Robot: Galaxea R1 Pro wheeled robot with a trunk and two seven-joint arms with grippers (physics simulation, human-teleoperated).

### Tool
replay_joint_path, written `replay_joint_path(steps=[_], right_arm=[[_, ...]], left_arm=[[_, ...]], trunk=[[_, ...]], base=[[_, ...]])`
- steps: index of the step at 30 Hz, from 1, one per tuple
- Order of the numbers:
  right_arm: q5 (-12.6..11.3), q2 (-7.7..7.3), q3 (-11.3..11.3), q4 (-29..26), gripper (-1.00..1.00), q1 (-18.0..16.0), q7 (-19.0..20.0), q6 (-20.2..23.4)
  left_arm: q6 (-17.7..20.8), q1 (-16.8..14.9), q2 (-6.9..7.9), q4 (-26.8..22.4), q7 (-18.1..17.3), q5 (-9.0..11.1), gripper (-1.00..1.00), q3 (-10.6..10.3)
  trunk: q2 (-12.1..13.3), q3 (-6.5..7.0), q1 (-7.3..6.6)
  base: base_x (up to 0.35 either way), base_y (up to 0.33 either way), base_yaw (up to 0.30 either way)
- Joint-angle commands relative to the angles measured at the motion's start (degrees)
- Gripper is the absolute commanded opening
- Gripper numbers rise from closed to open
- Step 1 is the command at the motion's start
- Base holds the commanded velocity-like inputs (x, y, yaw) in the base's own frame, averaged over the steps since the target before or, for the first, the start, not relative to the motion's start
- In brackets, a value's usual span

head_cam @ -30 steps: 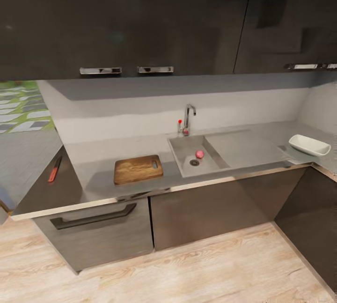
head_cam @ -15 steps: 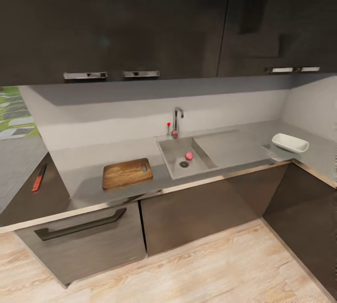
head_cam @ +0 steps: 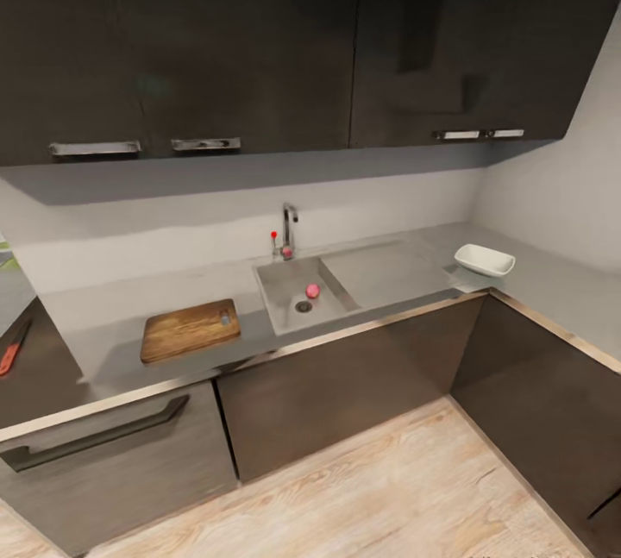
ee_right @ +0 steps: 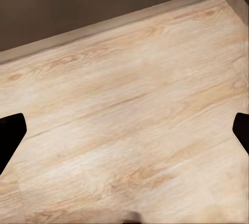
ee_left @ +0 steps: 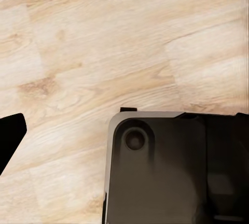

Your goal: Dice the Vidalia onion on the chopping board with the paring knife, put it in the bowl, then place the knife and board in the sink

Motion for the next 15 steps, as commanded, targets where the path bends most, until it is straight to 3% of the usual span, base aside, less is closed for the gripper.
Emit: replay_joint_path(steps=[1,8,15], right_arm=[[-0.3,-0.06,0.5,0.0,1.0,-0.1,-0.4,-0.1],[-0.3,-0.06,0.5,0.0,1.0,-0.1,-0.4,-0.1],[-0.3,-0.06,0.5,0.0,1.0,-0.1,-0.4,-0.1]], left_arm=[[-0.1,0.0,0.02,-0.1,0.0,0.5,1.0,0.0],[-0.1,0.0,0.04,-0.1,0.0,0.5,1.0,0.0],[-0.1,0.0,0.04,-0.1,0.0,0.5,1.0,0.0]], trunk=[[-0.1,-0.03,0.04],[-0.1,0.54,0.04],[-0.1,0.76,0.04]], base=[[0.0,-0.225,-0.167],[0.0,-0.18,-0.167],[0.0,-0.027,-0.065]])
